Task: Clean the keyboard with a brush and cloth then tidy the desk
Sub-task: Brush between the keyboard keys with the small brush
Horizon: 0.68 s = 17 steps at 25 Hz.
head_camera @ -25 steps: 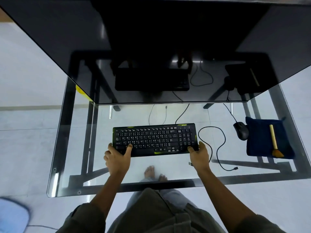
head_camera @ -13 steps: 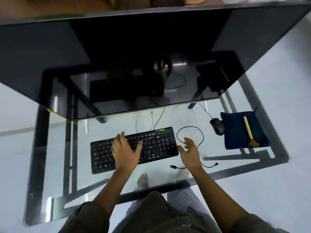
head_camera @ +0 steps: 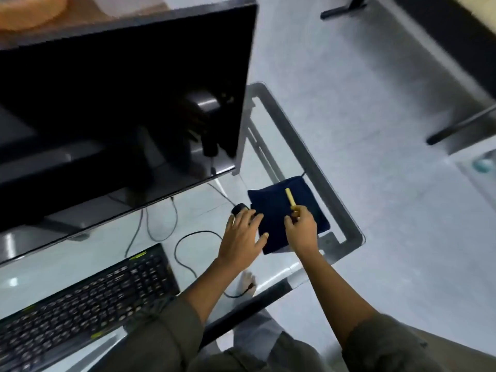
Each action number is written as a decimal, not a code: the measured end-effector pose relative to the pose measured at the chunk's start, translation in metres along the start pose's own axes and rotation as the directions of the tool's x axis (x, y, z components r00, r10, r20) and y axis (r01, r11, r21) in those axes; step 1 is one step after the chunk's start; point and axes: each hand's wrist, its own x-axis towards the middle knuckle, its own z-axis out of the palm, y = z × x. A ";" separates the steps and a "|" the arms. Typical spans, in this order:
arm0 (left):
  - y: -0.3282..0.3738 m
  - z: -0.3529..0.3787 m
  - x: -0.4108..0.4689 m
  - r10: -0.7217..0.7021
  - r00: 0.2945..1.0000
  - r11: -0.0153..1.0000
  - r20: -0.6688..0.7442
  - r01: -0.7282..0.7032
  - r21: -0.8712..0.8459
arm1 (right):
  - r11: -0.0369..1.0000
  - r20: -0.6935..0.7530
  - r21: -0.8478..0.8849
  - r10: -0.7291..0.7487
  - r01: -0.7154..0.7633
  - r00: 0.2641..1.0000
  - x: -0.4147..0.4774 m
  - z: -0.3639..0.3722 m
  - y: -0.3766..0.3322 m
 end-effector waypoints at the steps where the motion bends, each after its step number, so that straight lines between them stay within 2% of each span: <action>1: 0.009 0.008 0.015 0.009 0.999 0.998 0.037 -0.011 0.057 | 1.000 -0.003 -0.027 0.005 -0.005 1.000 0.015 -0.006 0.008; 6: 0.023 0.035 0.052 -0.010 0.966 0.949 0.259 -0.072 0.306 | 0.985 0.087 -0.169 0.038 -0.023 0.995 0.064 -0.014 0.031; 10: 0.017 0.038 0.056 0.010 0.960 0.937 0.279 -0.106 0.332 | 0.984 0.153 -0.169 0.089 -0.063 0.984 0.065 -0.012 0.029; 13: 0.011 0.032 0.051 0.026 0.968 0.964 0.248 -0.090 0.249 | 0.996 0.150 -0.026 0.086 -0.083 0.985 0.052 -0.020 0.019; 15: -0.001 0.020 0.042 0.034 0.982 0.983 0.184 -0.066 0.169 | 0.984 0.139 0.144 0.082 -0.102 0.987 0.033 -0.023 0.006; 17: -0.023 0.002 0.024 0.025 0.995 0.994 0.101 -0.035 0.106 | 0.970 0.111 0.236 0.032 -0.058 0.993 0.012 -0.017 -0.006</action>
